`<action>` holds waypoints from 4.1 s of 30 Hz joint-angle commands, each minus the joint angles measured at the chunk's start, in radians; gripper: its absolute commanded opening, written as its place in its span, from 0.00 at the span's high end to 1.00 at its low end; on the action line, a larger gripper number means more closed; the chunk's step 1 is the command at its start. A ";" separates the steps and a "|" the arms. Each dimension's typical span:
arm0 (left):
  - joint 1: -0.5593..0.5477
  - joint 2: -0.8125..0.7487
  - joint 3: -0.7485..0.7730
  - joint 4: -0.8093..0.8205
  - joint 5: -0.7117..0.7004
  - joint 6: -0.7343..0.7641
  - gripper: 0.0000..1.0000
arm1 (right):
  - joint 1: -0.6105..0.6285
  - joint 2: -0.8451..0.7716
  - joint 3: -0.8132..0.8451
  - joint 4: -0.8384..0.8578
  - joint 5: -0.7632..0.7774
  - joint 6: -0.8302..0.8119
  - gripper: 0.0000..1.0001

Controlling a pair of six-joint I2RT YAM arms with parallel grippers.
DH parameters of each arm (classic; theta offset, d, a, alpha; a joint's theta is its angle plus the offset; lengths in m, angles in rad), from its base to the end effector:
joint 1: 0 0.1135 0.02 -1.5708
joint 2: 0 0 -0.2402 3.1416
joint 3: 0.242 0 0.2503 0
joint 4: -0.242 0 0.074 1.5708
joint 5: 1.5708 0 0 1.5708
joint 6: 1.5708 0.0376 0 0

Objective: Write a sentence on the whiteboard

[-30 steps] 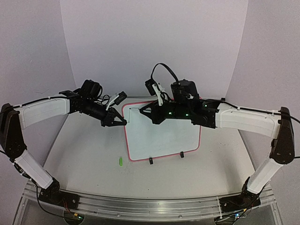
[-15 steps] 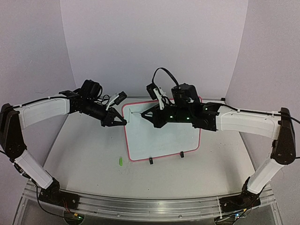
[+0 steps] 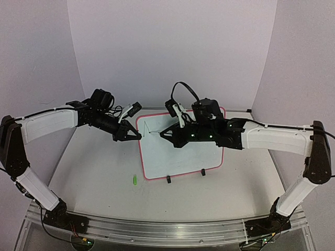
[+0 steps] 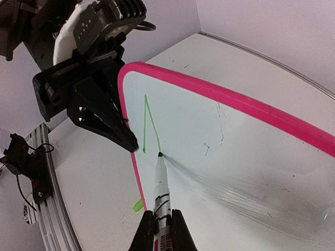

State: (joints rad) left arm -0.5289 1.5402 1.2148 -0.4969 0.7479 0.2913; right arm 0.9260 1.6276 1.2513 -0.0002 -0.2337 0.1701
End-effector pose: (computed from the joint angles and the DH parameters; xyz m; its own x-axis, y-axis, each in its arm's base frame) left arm 0.2730 -0.1892 0.2583 -0.3849 0.4688 -0.7950 0.9188 0.2764 -0.2819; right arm 0.2242 0.3125 0.2791 -0.3713 -0.2198 -0.9021 -0.8564 0.4564 0.2413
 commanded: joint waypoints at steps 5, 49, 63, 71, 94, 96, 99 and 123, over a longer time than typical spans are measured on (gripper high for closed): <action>0.005 -0.028 -0.011 -0.006 -0.057 0.045 1.00 | -0.008 -0.048 0.000 0.023 0.017 0.014 1.00; 0.006 -0.031 -0.010 -0.003 -0.059 0.045 1.00 | -0.007 -0.033 -0.056 0.063 -0.007 0.052 1.00; 0.006 -0.029 -0.011 -0.002 -0.059 0.045 1.00 | -0.008 -0.020 -0.028 0.063 -0.032 0.051 1.00; 0.006 -0.028 -0.010 -0.003 -0.059 0.045 1.00 | -0.007 -0.114 -0.039 0.066 -0.007 0.043 1.00; 0.006 -0.031 -0.009 -0.005 -0.056 0.045 1.00 | -0.008 -0.054 0.034 0.079 0.044 0.027 1.00; 0.006 -0.030 -0.009 -0.004 -0.056 0.044 1.00 | -0.007 -0.050 0.034 0.078 0.060 0.028 1.00; 0.006 -0.031 -0.011 -0.003 -0.056 0.045 1.00 | -0.008 -0.052 0.028 0.075 0.093 0.034 1.00; 0.006 -0.031 -0.011 -0.004 -0.056 0.044 1.00 | -0.008 -0.121 -0.152 0.057 0.100 0.099 1.00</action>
State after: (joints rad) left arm -0.5301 1.5383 1.2148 -0.4973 0.7475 0.2913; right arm 0.9218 1.5405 1.1159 0.0512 -0.1651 0.2481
